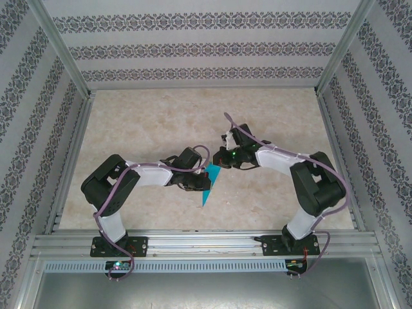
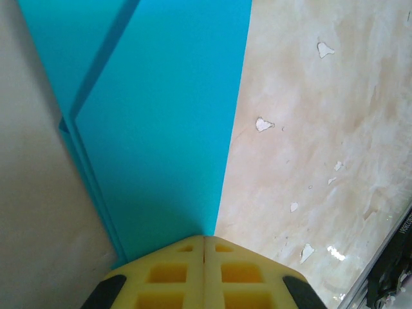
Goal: Fold a paper plane with a square sheet of paper (fold left side to right side)
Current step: Fold the wing for the fifth time at the center of the table.
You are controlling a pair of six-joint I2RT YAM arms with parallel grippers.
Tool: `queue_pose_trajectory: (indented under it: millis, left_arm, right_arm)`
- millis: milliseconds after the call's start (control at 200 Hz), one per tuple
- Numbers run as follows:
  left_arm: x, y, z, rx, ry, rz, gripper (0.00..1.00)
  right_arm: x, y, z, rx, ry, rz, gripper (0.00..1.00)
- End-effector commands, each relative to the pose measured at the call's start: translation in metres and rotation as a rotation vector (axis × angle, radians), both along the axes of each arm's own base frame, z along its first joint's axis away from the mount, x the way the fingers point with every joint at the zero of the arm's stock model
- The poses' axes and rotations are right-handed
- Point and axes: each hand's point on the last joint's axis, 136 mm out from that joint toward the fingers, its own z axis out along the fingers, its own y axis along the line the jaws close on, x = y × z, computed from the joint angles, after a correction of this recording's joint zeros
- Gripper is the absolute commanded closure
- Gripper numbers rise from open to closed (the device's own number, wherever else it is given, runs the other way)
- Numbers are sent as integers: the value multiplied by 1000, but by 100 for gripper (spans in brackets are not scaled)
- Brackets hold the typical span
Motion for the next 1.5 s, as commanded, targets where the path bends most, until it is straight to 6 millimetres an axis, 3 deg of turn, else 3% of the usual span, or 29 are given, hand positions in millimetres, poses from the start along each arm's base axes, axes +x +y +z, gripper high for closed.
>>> queue_pose_trajectory:
  millis: [0, 230, 490, 744, 1049, 1499]
  left_arm:
    - [-10, 18, -24, 108, 47, 15, 100]
    - [-10, 19, -24, 112, 49, 10, 100]
    - [-12, 23, -27, 138, 53, 6, 100]
    - [-14, 29, -28, 172, 67, 13, 100]
    - [-24, 38, -37, 205, 104, 18, 100]
    - [-31, 40, -40, 198, 122, 20, 100]
  right_arm:
    - [-3, -9, 3, -18, -37, -18, 100]
    - [-20, 1, -25, -18, 0, -11, 100]
    - [-21, 13, -45, -32, 19, 0, 100]
    - [-22, -1, -69, -104, 42, -16, 100]
    - [0, -29, -79, -134, 16, -50, 100]
    - [38, -55, -77, -124, -3, -101, 100]
